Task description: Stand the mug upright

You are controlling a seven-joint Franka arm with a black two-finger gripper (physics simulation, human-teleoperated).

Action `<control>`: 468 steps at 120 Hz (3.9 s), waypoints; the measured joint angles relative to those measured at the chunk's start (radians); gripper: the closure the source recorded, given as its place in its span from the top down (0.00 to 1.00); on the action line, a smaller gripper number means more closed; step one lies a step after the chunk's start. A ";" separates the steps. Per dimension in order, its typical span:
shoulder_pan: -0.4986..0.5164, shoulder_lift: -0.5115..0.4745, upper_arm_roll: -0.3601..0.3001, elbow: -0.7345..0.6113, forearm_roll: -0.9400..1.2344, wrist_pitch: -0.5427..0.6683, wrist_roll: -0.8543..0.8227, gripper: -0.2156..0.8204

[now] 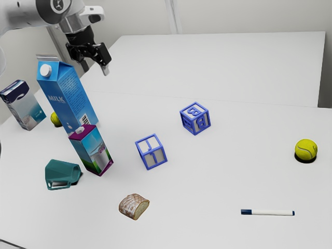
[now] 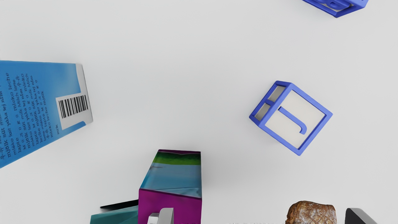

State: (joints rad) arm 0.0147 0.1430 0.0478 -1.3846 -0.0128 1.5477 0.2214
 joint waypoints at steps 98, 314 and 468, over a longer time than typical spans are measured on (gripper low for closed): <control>0.412 0.080 0.261 -0.310 -0.466 -0.118 0.212 0.79; 0.540 0.115 0.137 -0.633 -0.690 0.016 0.642 0.08; 0.163 -0.179 -0.152 -0.318 -0.033 0.168 0.353 0.03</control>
State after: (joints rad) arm 0.1779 -0.0358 -0.1040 -1.7030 -0.0460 1.7157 0.5746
